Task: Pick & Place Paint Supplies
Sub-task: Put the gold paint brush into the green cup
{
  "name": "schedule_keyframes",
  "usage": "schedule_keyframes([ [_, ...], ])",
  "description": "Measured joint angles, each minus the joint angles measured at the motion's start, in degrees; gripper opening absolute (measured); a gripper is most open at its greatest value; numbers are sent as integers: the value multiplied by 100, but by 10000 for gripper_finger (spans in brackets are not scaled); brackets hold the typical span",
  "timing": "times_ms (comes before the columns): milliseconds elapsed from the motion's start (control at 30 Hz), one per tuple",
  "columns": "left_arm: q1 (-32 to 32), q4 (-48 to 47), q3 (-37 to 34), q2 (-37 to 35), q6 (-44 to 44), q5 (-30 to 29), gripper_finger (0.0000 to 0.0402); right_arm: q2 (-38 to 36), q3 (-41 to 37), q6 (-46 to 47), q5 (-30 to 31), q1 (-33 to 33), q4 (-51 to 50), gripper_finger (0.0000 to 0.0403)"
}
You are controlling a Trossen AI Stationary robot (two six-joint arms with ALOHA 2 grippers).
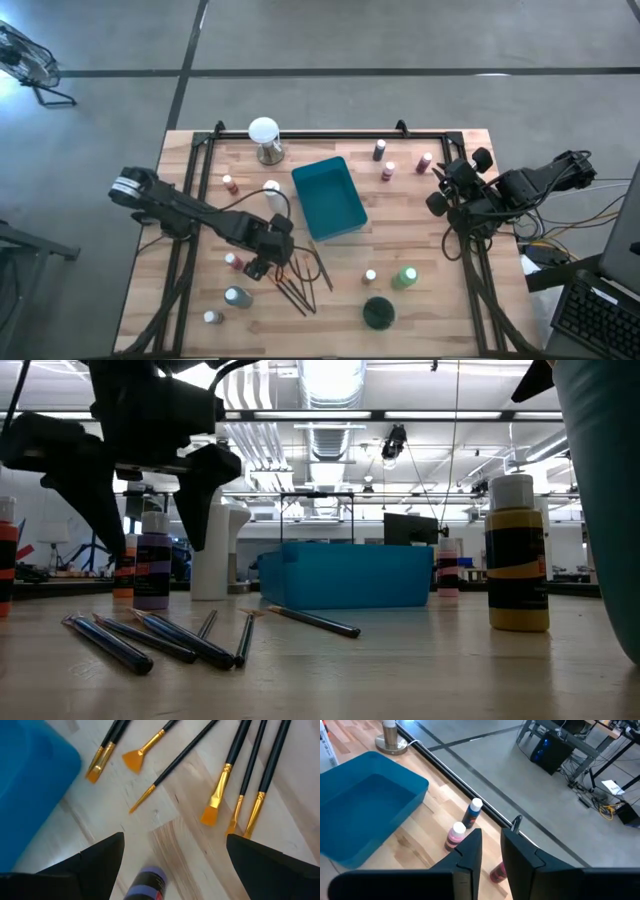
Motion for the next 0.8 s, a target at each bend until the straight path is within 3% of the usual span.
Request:
schedule_keyframes([
  [800, -281, 444, -44, 678, 188, -59, 355, 0, -31, -20, 0, 0, -2, 105],
])
